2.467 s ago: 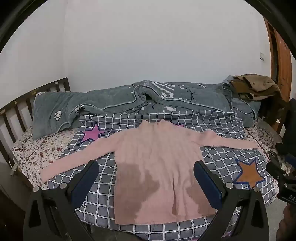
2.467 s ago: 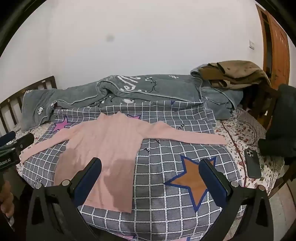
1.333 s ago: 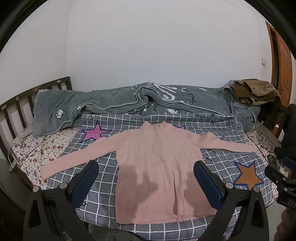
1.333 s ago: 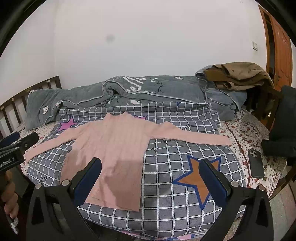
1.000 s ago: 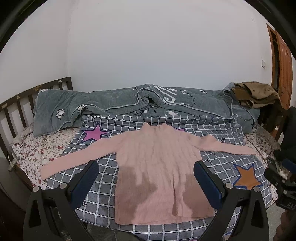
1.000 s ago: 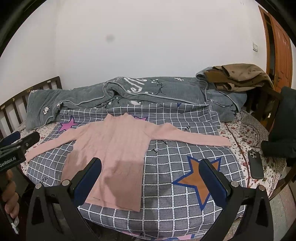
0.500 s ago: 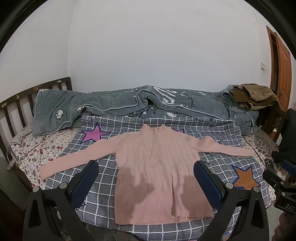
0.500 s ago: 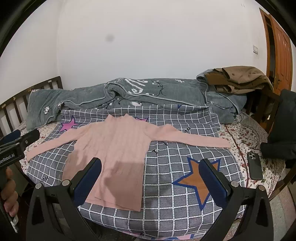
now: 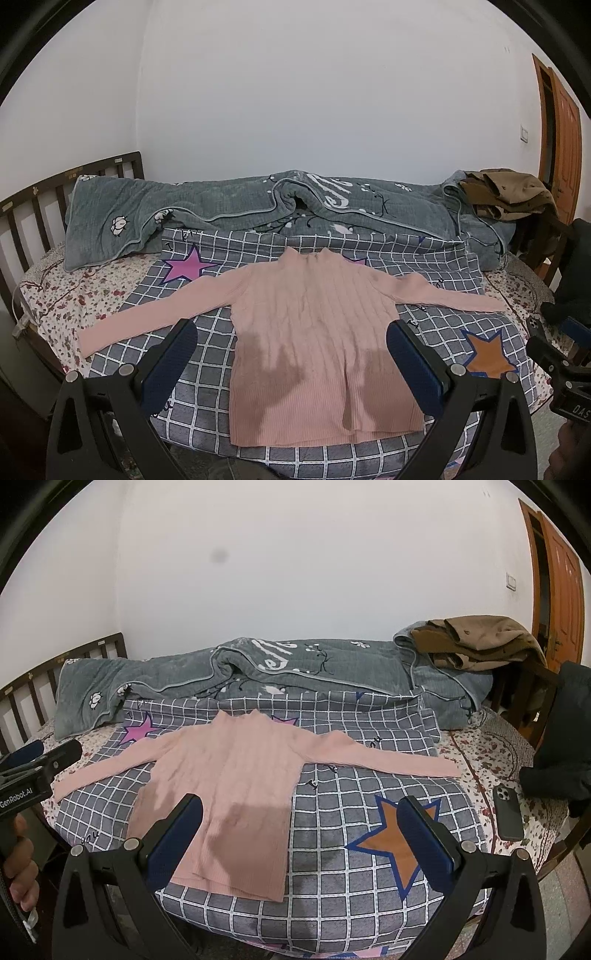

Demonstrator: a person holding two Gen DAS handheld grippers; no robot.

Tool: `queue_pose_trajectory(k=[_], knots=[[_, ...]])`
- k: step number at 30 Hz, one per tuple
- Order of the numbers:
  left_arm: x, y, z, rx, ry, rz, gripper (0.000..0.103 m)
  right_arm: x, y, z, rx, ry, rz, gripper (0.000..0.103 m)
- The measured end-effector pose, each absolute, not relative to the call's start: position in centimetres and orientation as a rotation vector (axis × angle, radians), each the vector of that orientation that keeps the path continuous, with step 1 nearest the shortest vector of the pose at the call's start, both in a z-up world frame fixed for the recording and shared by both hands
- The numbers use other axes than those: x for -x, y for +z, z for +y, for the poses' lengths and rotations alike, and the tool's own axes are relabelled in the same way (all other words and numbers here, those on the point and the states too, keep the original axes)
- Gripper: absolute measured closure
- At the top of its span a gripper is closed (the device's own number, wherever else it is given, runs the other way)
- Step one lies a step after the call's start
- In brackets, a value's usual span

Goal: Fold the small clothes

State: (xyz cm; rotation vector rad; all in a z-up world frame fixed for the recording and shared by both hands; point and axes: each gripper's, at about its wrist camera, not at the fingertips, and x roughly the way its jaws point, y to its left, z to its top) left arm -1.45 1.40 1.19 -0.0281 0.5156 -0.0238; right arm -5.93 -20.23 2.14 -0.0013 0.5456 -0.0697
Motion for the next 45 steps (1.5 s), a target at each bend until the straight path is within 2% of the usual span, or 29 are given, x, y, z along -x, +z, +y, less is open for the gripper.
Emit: queue_pose_trajectory(k=[26,36,45], knots=[[-0.8,-1.2,3.0,0.036,-0.062,0.504,0.000,4.1,1.0,-19.5,-0.002,-0.044,0.587,0.000],[-6.8,-6.7,7.7,0.150,0.009,0.625,0.000,-0.9,-3.0,-20.7,-0.025,-0.123,0.681,0.000],[-10.8,-11.8,13.7,0.116,0.140,0.679,0.003,-4.8,-6.6,-20.8,0.007,-0.118,0.675,0.000]])
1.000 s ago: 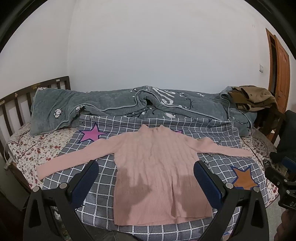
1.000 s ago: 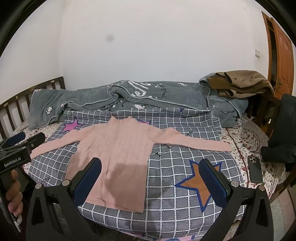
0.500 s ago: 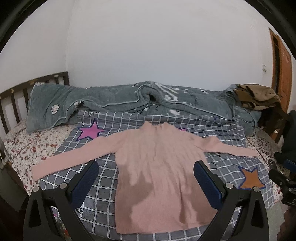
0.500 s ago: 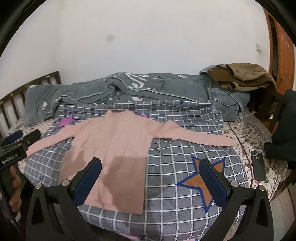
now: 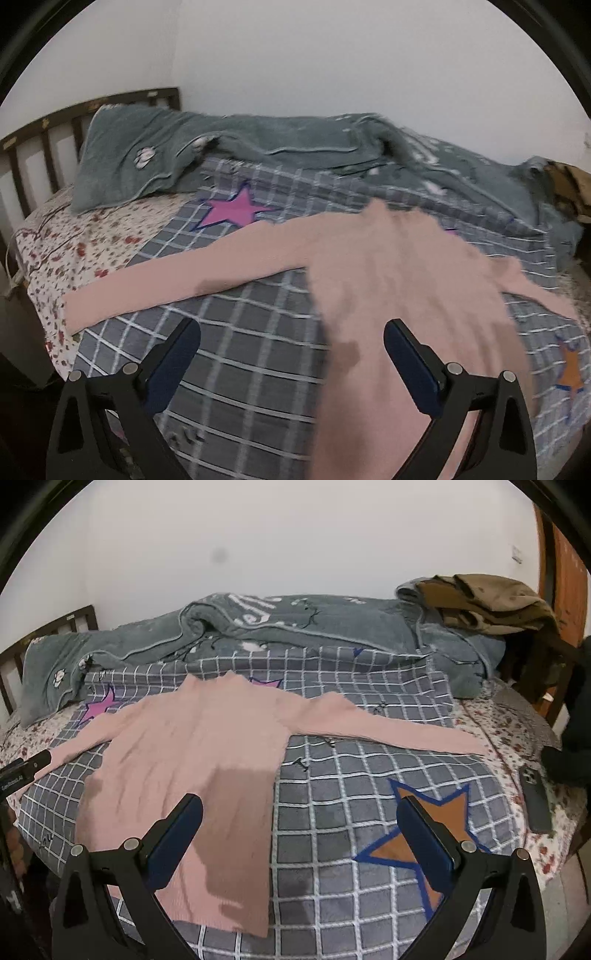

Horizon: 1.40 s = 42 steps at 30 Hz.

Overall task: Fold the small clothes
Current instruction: 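Grasp the sweater's sleeve cuff with the left gripper and lift it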

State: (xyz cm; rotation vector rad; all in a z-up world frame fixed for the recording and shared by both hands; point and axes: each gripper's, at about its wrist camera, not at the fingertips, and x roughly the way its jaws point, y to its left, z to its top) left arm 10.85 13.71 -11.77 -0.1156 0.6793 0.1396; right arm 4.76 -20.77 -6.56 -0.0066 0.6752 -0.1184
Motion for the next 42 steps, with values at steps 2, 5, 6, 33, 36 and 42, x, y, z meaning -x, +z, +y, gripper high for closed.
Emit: queue_pose_trajectory(k=[2,5,6,33,36,42], knots=[[-11.7,-13.2,16.1,0.123,0.183,0.704,0.002,-5.8,-7.3,-20.2,0.020,-0.113,0.682,0.000],[-12.6,-15.0,19.7,0.160,0.250,0.733,0.003,-7.7,-8.7,-18.9,0.033,-0.082,0.724,0.000],[-12.8,-15.6,21.0,0.180,0.268,0.744,0.003,-8.3,-9.2,-18.5,0.025,-0.072,0.735,0.000],[-12.8,-22.4,41.2,0.719,0.531,0.717,0.058,-15.5,-12.2,-8.7,0.184,0.012,0.724,0.002],[-13.3,-21.2,41.1,0.633,0.576,0.735,0.095,-16.0,-12.0,-9.4,0.165,0.005,0.721,0.002],[-14.9,-16.5,38.4,0.473,0.583,0.706,0.096,-16.8,-11.2,-11.2,0.122,0.017,0.702,0.002]])
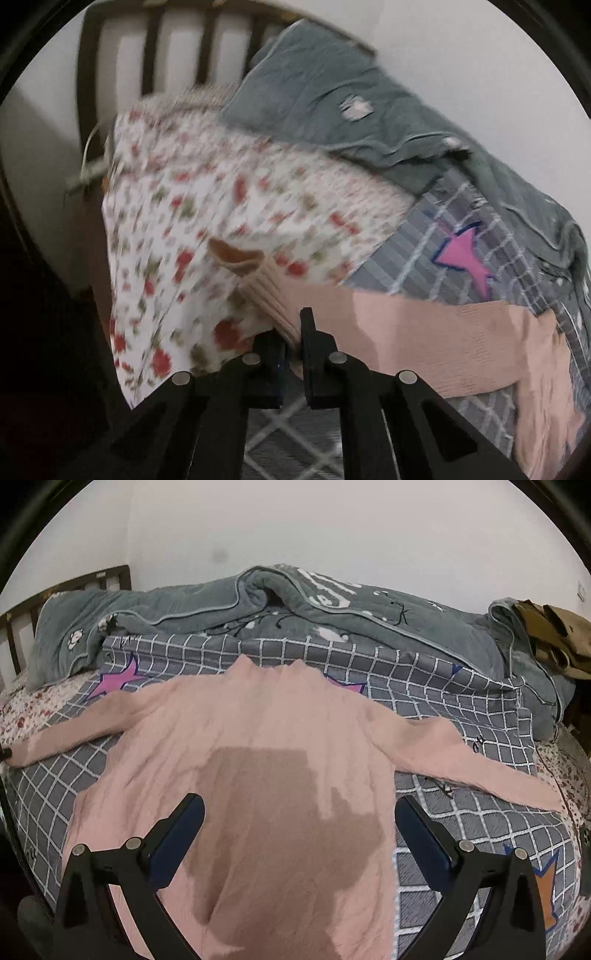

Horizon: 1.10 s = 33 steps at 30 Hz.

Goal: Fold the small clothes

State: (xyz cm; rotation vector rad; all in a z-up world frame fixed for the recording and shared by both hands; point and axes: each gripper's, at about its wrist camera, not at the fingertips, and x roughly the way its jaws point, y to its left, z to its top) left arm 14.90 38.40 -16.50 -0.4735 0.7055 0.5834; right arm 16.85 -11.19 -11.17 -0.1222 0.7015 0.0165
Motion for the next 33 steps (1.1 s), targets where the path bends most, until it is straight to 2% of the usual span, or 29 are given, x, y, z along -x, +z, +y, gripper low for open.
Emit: queue_pose_trajectory(k=[6,11,19,24,28,33], knots=[[-18.2,-10.4,31.7,0.384,0.442,0.639,0.096,-16.8,-10.5,-14.2,0.134,-0.002,0.687,0.002],[-22.2,-6.6,23.0,0.300,0.301,0.604,0.096,-16.6,-10.7,-18.3,0.081,0.021,0.736,0.002],[-28.3,-3.6,7.2,0.231,0.030,0.629,0.096,-15.2,-9.5,-26.9,0.116,-0.089,0.681,0.002],[-30.5,-4.6,-3.0,0.156,-0.127,0.670,0.096,-14.6,-10.0,-31.4,0.056,-0.135,0.680,0.002],[-31.5,-8.2,-10.8,0.099,-0.232,0.737,0.096,-14.3,-11.0,-34.1,-0.007,-0.147,0.714,0.002],[-32.1,-12.8,-15.3,0.027,-0.270,0.828,0.096,-14.0,-12.2,-35.7,-0.056,-0.143,0.725,0.002]])
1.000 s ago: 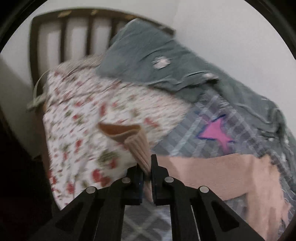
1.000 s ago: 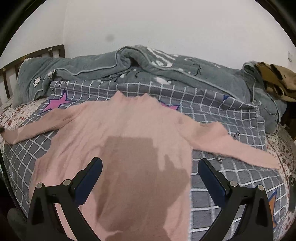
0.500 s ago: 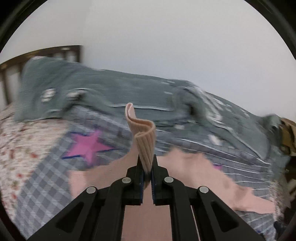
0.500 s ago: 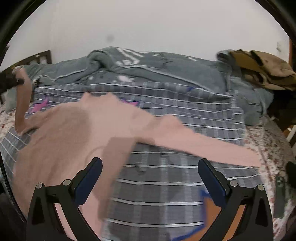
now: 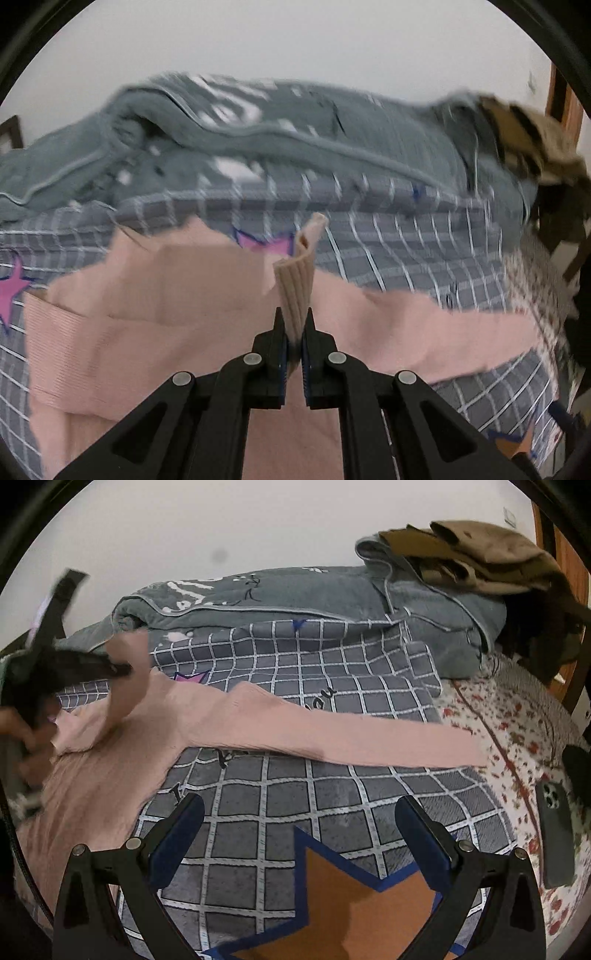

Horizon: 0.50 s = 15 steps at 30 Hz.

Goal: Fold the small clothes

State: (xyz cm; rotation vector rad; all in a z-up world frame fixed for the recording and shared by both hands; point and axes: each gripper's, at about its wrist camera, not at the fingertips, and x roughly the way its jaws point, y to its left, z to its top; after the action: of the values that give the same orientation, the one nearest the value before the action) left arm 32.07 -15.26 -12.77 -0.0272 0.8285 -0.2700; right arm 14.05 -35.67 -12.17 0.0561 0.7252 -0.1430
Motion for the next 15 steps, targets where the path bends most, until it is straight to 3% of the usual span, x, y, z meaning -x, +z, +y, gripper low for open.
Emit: queue_pose_trajectory(k=[4,10,11,12,13,15], knots=[[-32.5,-14.6,-17.0,0.008,-0.294,0.885,0.094,-14.6,-13.2,-35.7,-0.069,-0.131,0.745,0.002],[-32.4,-13.4,-14.3,-0.009,-0.237,0.861,0.070,-16.0,-13.8,-34.0,-0.064,-0.081,0.757,0.002],[-32.7,-13.1,-13.3,0.003,-0.224,0.857,0.058,-16.3,-13.7,-33.5,-0.062,-0.067,0.756,0.002],[-32.9,-12.8,-12.2,0.018,-0.208,0.851,0.036,-16.4,-13.7,-33.2,-0.061,-0.057,0.754,0.002],[-33.0,-12.4,-10.7,0.037,-0.189,0.833,0.029,-16.6,-13.6,-32.6,-0.061,-0.045,0.749,0.002],[-32.5,-11.7,-7.6,0.054,-0.148,0.778,0.027,-17.0,-13.4,-31.7,-0.067,-0.021,0.740,0.004]])
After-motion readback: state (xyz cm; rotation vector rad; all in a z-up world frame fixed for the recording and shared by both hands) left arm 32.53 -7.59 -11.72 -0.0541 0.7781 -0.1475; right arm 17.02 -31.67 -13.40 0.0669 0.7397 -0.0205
